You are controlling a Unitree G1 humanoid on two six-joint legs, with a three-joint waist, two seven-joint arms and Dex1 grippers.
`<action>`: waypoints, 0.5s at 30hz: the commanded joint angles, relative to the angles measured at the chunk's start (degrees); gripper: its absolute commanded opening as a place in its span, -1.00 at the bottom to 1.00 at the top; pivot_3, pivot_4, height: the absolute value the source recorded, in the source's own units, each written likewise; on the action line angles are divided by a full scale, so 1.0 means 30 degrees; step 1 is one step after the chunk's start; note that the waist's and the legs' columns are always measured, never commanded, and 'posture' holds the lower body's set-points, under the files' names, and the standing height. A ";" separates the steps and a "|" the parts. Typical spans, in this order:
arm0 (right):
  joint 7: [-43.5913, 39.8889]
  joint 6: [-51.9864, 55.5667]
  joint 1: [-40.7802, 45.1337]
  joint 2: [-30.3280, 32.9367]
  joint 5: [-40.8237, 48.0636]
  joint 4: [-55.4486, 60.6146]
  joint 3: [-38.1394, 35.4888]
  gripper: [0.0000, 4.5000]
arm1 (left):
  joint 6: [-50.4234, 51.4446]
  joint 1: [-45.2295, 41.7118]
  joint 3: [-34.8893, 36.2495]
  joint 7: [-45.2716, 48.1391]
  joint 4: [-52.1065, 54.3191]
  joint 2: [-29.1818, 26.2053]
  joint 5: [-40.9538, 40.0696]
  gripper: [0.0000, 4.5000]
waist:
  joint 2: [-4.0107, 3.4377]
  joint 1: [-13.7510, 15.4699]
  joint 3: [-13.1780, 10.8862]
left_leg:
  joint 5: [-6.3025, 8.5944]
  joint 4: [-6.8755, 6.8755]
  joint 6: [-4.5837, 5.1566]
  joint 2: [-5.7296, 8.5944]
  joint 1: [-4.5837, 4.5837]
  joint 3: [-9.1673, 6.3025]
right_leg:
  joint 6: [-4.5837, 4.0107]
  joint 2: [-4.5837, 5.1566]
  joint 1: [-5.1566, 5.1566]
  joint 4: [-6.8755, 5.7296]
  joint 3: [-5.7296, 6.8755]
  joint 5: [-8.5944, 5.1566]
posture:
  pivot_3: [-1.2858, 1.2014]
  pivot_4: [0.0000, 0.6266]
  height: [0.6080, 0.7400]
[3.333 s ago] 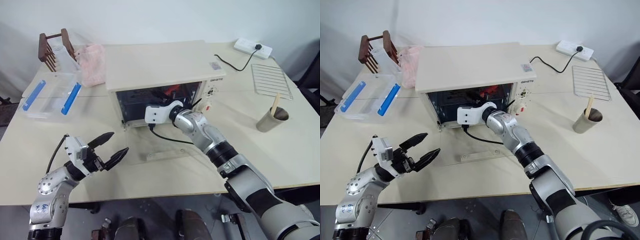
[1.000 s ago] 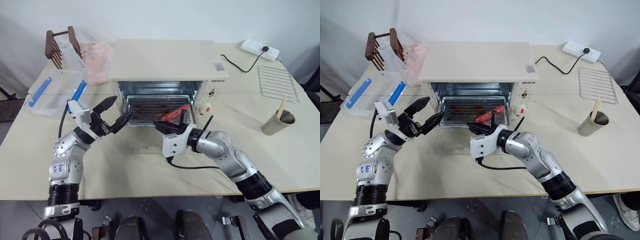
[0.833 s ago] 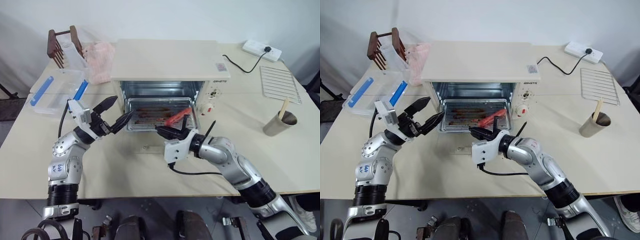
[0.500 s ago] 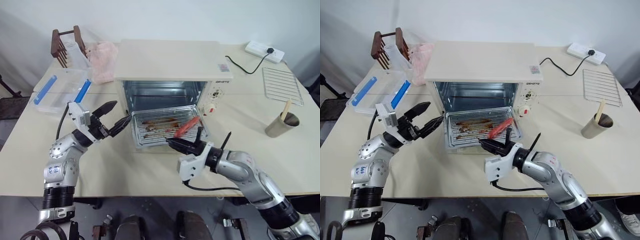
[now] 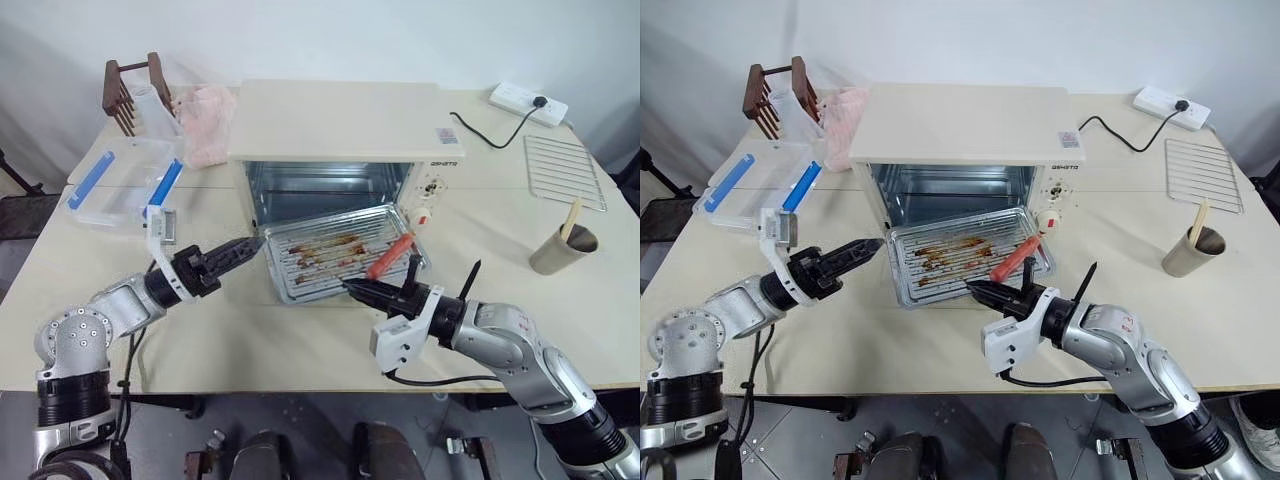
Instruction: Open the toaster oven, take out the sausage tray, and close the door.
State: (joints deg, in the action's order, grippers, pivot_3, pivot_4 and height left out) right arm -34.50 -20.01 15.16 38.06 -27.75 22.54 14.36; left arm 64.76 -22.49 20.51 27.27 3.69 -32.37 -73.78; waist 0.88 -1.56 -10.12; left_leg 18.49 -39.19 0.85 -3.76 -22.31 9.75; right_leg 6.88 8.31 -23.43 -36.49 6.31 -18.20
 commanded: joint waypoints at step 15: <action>-0.1354 -0.0869 0.1802 0.0124 0.1646 -0.0683 0.0040 -1.00 | 0.0696 -0.0202 -0.2411 -1.2196 -0.1246 0.1950 -1.2667 -0.22 | 0.0002 -0.0012 0.0001 | -0.0005 0.0000 0.0000 0.0009 0.0039 -0.0004 | -0.0001 0.0006 0.0020 -0.0018 -0.0033 0.0000 | 0.03 -0.52 1.00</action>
State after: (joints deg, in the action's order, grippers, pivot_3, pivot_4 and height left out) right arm -38.26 -22.10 19.87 38.05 -24.04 19.77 15.41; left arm 68.01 -23.61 13.74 -7.73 -1.06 -25.60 -107.08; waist 0.88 -1.60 -10.12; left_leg 18.48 -39.19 0.85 -3.71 -22.19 9.74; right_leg 6.88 8.32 -23.37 -36.54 6.22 -18.20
